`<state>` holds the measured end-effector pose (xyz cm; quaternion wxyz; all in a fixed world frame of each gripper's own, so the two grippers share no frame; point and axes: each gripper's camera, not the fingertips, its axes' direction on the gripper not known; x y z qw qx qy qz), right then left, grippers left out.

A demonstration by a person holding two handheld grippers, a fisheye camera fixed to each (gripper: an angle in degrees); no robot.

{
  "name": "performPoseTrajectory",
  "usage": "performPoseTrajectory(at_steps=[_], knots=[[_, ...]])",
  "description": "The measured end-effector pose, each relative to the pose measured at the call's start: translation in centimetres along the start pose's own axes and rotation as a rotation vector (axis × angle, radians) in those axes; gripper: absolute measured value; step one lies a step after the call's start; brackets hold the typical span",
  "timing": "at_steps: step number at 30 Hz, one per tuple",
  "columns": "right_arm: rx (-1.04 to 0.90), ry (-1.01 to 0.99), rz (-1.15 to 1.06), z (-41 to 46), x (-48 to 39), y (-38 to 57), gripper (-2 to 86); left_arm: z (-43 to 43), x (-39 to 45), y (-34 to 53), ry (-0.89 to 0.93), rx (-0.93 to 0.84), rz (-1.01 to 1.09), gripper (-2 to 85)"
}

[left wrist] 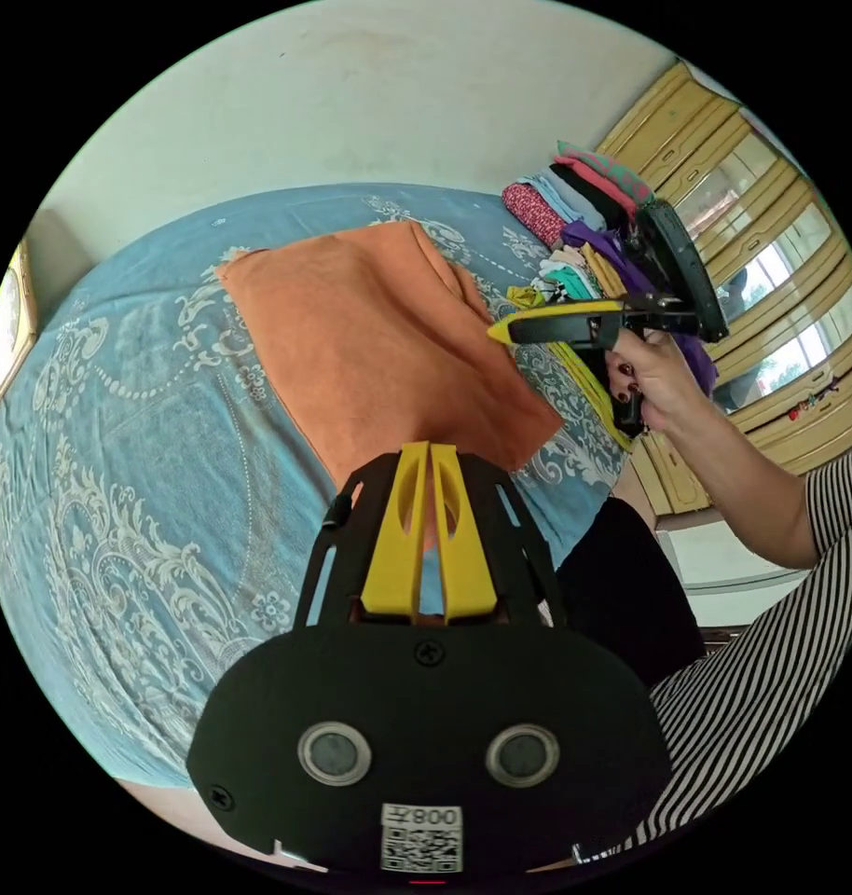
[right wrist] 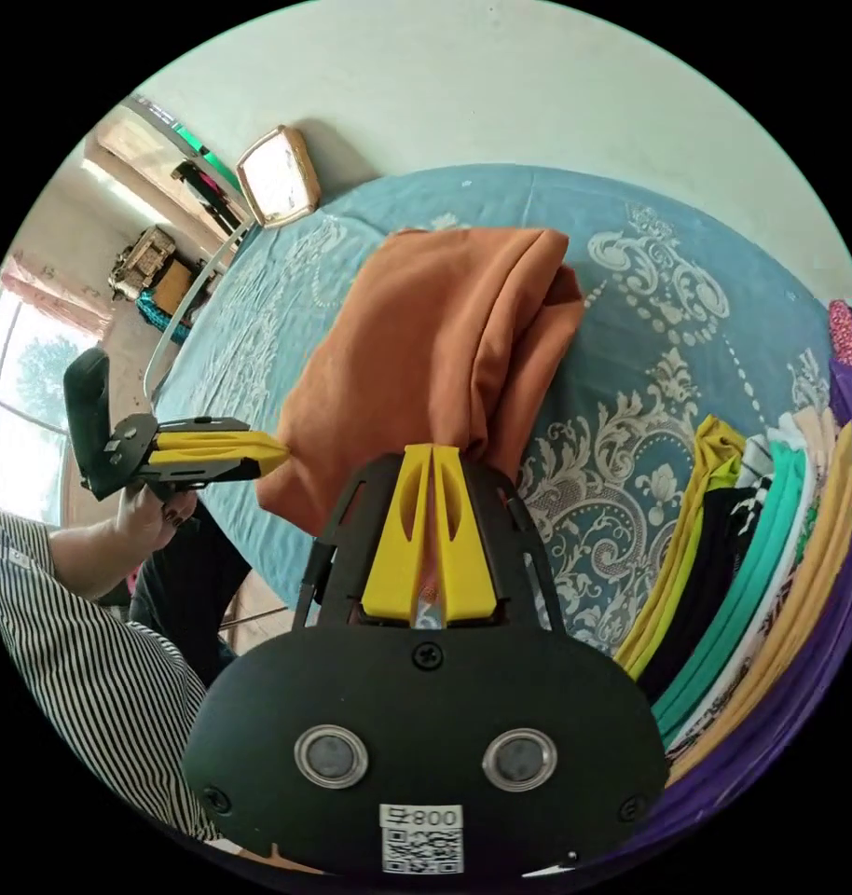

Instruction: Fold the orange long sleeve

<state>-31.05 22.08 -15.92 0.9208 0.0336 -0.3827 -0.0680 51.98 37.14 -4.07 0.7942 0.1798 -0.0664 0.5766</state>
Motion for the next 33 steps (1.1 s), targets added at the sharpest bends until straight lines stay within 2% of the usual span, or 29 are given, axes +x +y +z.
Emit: performPoseTrajectory(at_steps=[4,6,8,11,14,17,20,23,26,31,33], knots=[[0.024,0.08,-0.009,1.6,-0.8,-3.2,0.0,0.9,-1.1,0.4,0.035,-0.007,0.001,0.2],[-0.101,0.108,0.001,5.5,-0.9,-4.8,0.0,0.3,-1.5,0.5,0.077,-0.004,-0.03,0.2],[-0.117,0.104,0.002,7.0,-1.2,-5.0,0.0,-0.8,-1.5,0.4,0.098,-0.009,-0.046,0.3],[-0.085,0.097,0.02,5.7,-2.0,-4.7,0.0,-4.2,-1.1,-0.2,0.125,0.094,-0.009,0.3],[0.053,0.129,0.019,3.2,-3.3,-4.7,0.0,-5.9,-1.9,-2.5,0.095,0.159,0.015,0.3],[0.134,0.147,0.011,2.4,-4.1,-6.9,0.0,-4.6,-3.1,-4.8,-0.027,0.119,0.014,0.3],[0.082,0.178,0.037,4.8,-3.2,-10.1,0.0,-1.8,-4.0,-5.5,-0.105,-0.009,0.061,0.2],[-0.028,0.125,0.049,8.5,-1.6,-12.1,0.0,-2.1,-4.3,-5.0,-0.128,-0.008,0.046,0.2],[-0.032,0.047,0.091,8.7,-0.9,-12.4,0.0,-3.0,-4.5,-4.4,-0.091,0.011,0.007,0.1],[0.104,0.106,0.058,5.3,-3.5,-10.7,0.0,-7.1,-3.4,-2.5,-0.065,0.105,0.003,0.3],[0.189,0.035,0.012,3.9,-5.5,-10.4,0.1,-8.5,-2.6,-1.1,-0.033,0.127,0.01,0.3]])
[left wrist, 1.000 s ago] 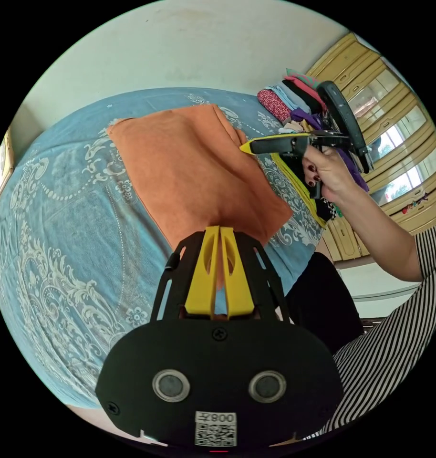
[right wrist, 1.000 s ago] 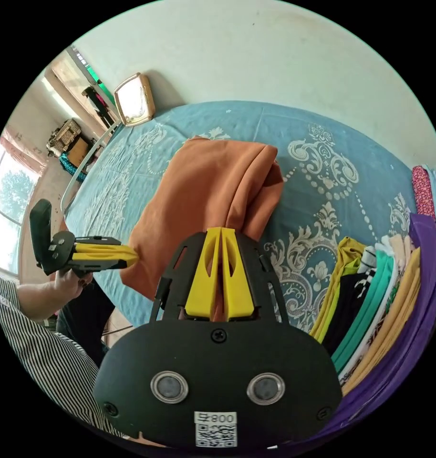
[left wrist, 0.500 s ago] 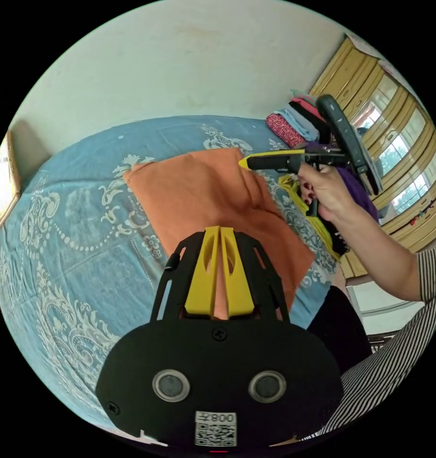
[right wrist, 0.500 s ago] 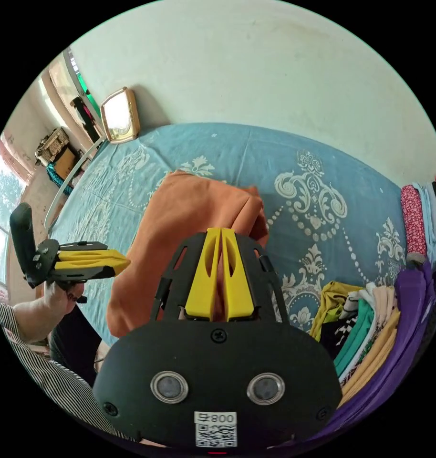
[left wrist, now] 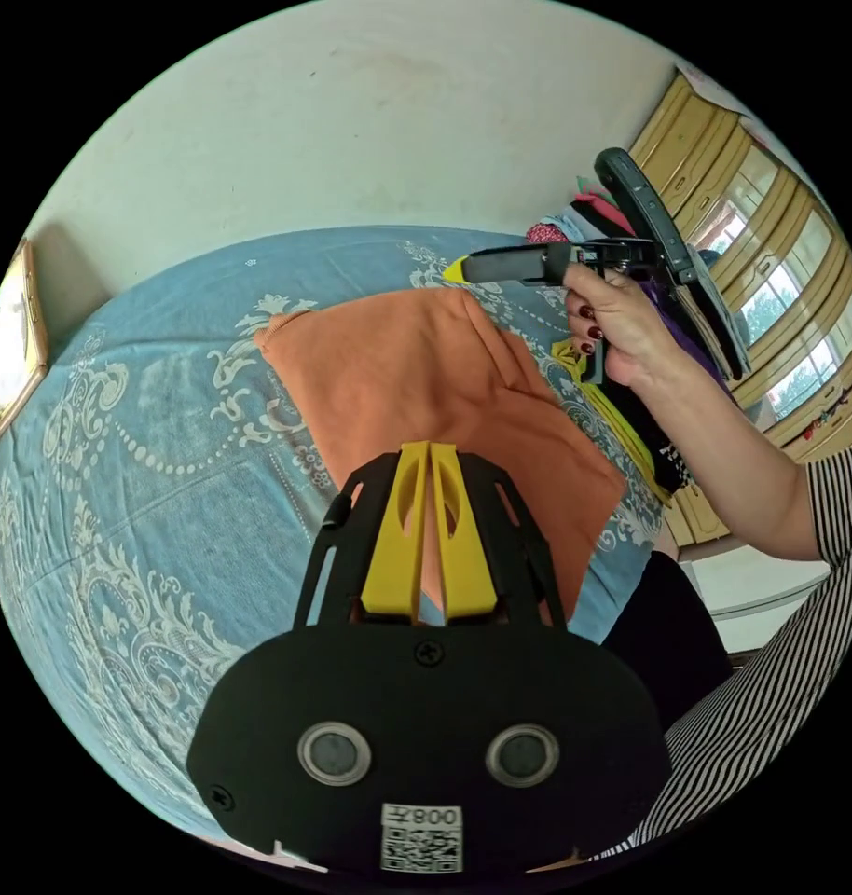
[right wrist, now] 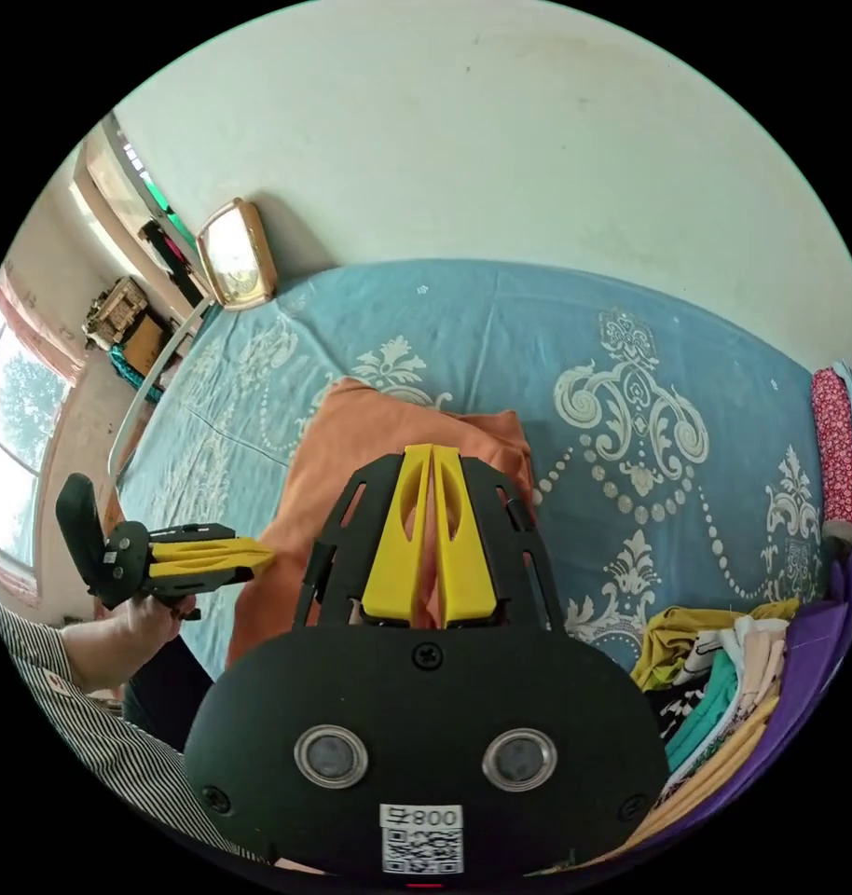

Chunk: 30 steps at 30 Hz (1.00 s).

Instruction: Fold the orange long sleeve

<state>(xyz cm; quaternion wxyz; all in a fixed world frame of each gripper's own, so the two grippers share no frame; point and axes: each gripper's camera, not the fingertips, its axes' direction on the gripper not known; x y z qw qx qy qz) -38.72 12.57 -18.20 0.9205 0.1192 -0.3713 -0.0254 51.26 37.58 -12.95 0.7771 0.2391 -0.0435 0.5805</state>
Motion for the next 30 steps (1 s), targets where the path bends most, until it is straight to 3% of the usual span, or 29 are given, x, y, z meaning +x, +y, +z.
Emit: performPoseTrajectory(at_steps=[4,10,16,22,30], knots=[[-0.016,-0.026,-0.079,2.2,-3.3,-1.4,0.1,-0.1,0.4,1.9,0.002,-0.015,-0.013,0.3],[-0.249,0.011,-0.126,11.1,-5.8,-3.1,0.2,-0.6,0.0,2.4,0.045,0.0,-0.015,0.3],[-0.236,-0.012,-0.157,9.4,-5.4,-2.4,0.1,-3.5,0.6,3.2,0.062,0.02,-0.04,0.3],[-0.012,0.094,-0.021,1.0,-0.3,2.6,0.1,-7.0,3.1,5.6,0.099,0.039,0.032,0.3],[-0.206,0.048,0.109,5.3,6.5,3.4,0.0,-7.3,3.4,5.1,0.11,-0.041,0.035,0.2]])
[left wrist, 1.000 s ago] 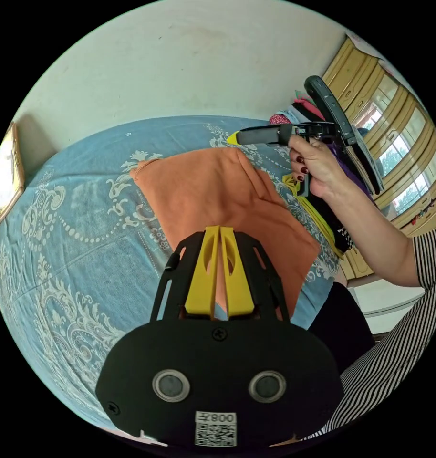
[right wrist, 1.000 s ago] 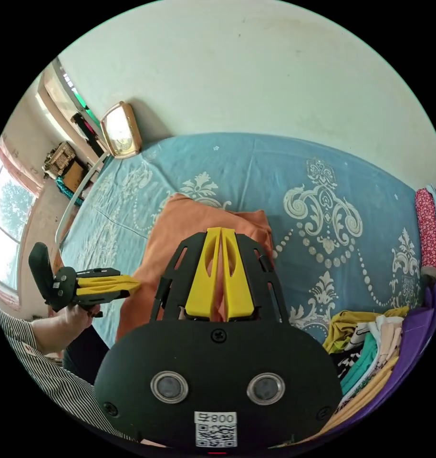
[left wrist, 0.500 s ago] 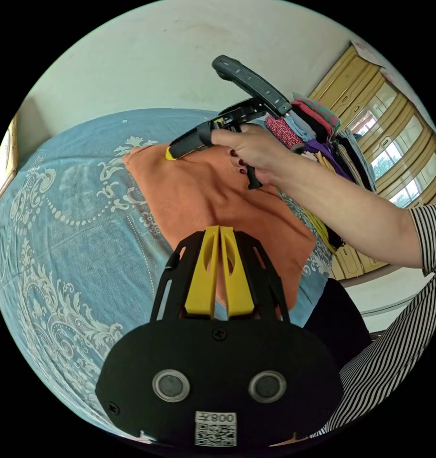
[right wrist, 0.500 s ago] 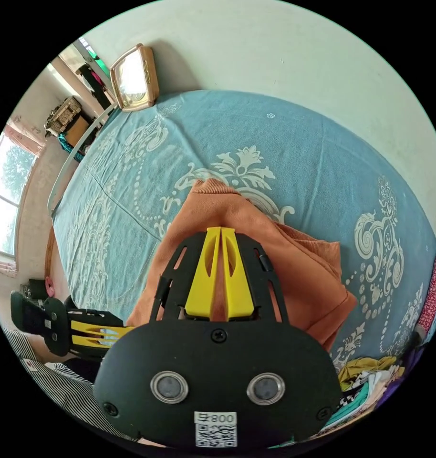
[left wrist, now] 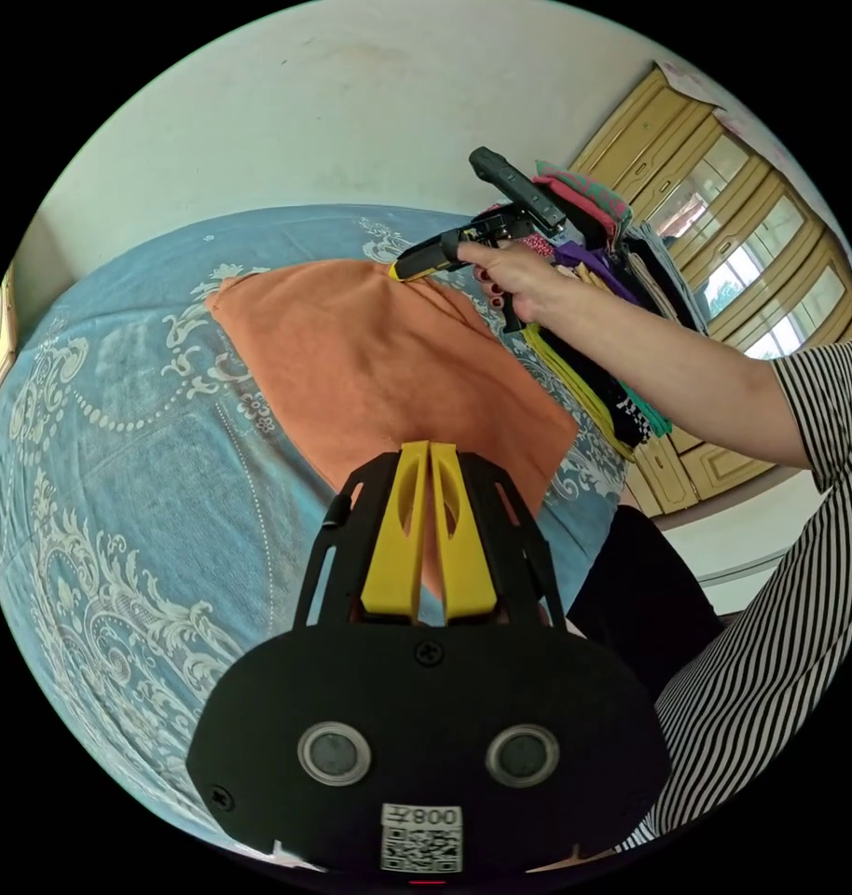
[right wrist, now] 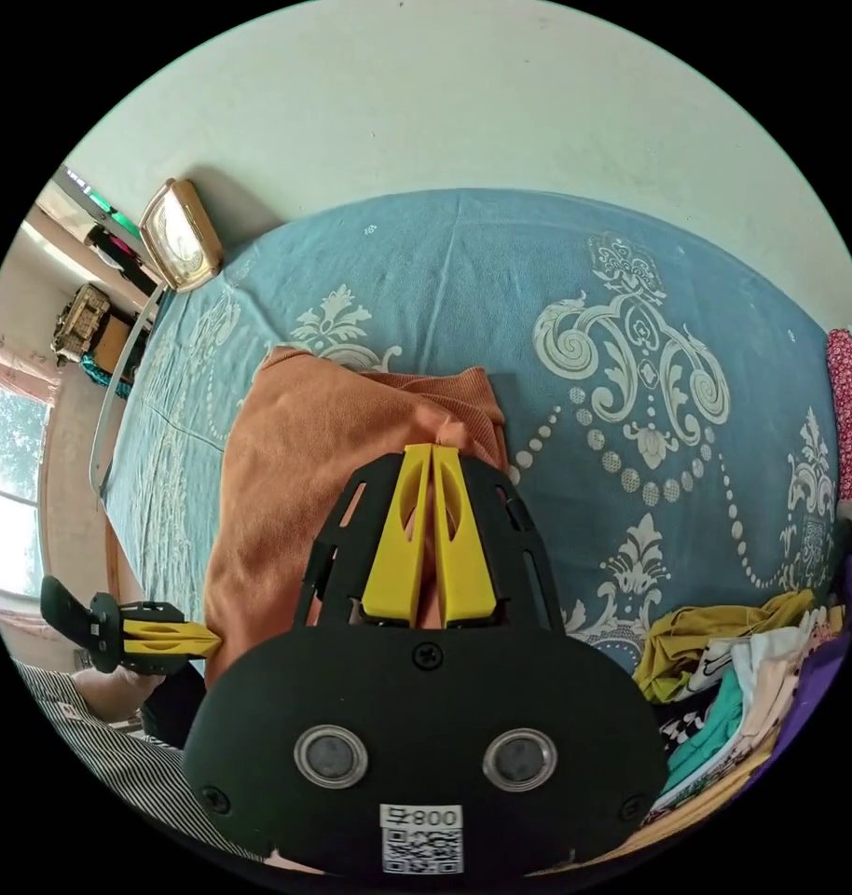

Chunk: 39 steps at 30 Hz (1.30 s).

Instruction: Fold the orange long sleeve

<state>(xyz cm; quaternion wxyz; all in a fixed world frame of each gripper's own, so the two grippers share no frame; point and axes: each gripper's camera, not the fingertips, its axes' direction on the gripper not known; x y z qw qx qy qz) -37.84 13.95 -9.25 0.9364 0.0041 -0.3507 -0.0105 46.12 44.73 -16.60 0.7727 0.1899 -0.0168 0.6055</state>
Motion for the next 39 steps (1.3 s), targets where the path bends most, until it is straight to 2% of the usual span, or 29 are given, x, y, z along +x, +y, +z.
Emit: performPoseTrajectory(at_steps=[4,7,10,12,15,19,24,29,33,39], knots=[[0.038,0.02,-0.017,-2.2,0.2,1.7,0.1,-3.0,0.3,0.3,-0.018,0.006,-0.032,0.3],[0.094,-0.036,-0.064,-5.4,-0.4,5.8,0.1,-5.4,1.2,1.4,-0.033,0.026,-0.029,0.2],[0.074,-0.081,-0.121,-6.4,-1.8,11.9,0.1,-5.0,0.9,2.2,-0.035,-0.06,-0.07,0.3],[-0.017,-0.087,-0.11,-4.8,-2.0,16.3,0.1,-3.6,-0.1,2.5,-0.033,-0.127,-0.105,0.3],[-0.094,-0.113,-0.049,-1.9,-0.7,19.8,0.1,-4.8,-1.6,2.2,0.041,-0.124,-0.18,0.3],[-0.061,-0.196,0.036,-2.5,1.8,20.7,0.1,-8.1,-2.2,2.3,0.055,-0.107,-0.204,0.3],[0.022,-0.156,-0.009,-6.8,3.2,22.9,0.2,-12.2,-3.6,4.8,0.161,-0.08,-0.272,0.5],[0.002,-0.202,0.035,-6.9,5.5,26.8,0.2,-14.3,-5.7,7.1,0.273,-0.048,-0.381,1.6],[-0.105,-0.23,0.104,-4.3,8.5,29.5,0.2,-15.9,-9.5,9.0,0.424,0.051,-0.549,5.9],[-0.064,-0.283,0.158,-5.7,12.4,32.5,1.0,-17.5,-14.4,9.2,0.439,0.055,-0.668,12.0]])
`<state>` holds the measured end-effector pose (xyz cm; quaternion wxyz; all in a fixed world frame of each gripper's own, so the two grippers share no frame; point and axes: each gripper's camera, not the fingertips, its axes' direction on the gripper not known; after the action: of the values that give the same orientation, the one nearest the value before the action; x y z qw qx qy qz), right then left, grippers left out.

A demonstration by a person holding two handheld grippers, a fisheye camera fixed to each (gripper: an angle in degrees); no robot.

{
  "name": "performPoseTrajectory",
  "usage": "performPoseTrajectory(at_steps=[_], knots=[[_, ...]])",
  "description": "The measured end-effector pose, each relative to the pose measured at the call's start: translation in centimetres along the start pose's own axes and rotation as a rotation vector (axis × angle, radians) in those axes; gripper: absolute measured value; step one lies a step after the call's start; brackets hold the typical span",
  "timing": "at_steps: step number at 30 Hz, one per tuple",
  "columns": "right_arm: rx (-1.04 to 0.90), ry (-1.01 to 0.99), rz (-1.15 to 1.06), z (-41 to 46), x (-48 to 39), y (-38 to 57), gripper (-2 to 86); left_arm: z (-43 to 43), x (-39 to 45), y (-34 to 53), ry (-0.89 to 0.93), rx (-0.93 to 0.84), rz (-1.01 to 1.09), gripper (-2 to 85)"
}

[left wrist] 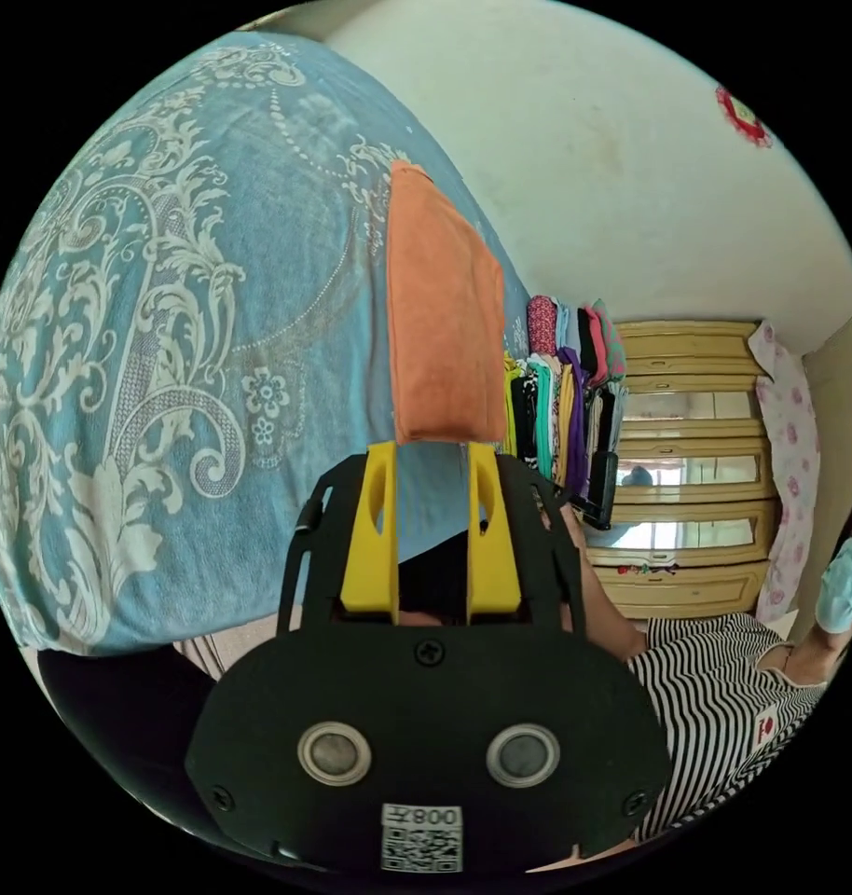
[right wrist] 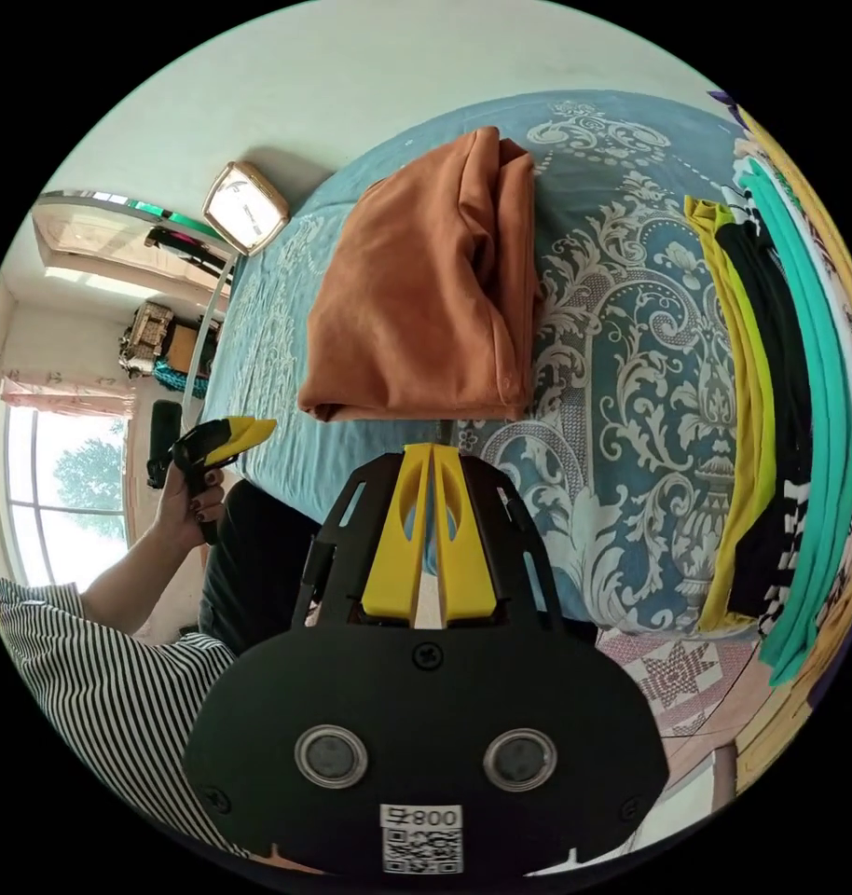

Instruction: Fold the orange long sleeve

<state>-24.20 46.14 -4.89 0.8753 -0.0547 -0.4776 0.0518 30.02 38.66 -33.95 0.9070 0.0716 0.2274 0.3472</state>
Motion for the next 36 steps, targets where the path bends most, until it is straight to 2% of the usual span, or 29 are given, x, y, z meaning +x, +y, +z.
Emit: performPoseTrajectory(at_steps=[9,13,16,23,31,36], knots=[[0.108,-0.116,0.086,-4.2,7.4,-0.1,9.2,0.2,-2.0,-7.2,0.103,-0.072,-0.048,15.7],[0.078,-0.137,0.131,-3.8,10.3,-0.7,9.3,1.1,-2.5,-9.0,0.107,-0.144,-0.048,16.9],[0.1,-0.204,0.173,-4.2,12.7,0.1,9.2,0.8,-3.0,-9.7,0.163,-0.131,-0.069,17.2],[0.075,-0.239,0.255,-4.0,16.8,2.9,11.8,-0.4,-4.6,-11.9,0.222,-0.167,-0.129,10.2],[0.094,-0.468,0.339,-2.0,19.7,5.0,13.6,-2.7,-3.2,-13.6,0.347,-0.117,-0.118,7.6],[0.171,-0.624,0.444,-0.4,21.3,7.1,14.3,-2.7,-3.9,-13.8,0.385,-0.098,-0.153,7.4]])
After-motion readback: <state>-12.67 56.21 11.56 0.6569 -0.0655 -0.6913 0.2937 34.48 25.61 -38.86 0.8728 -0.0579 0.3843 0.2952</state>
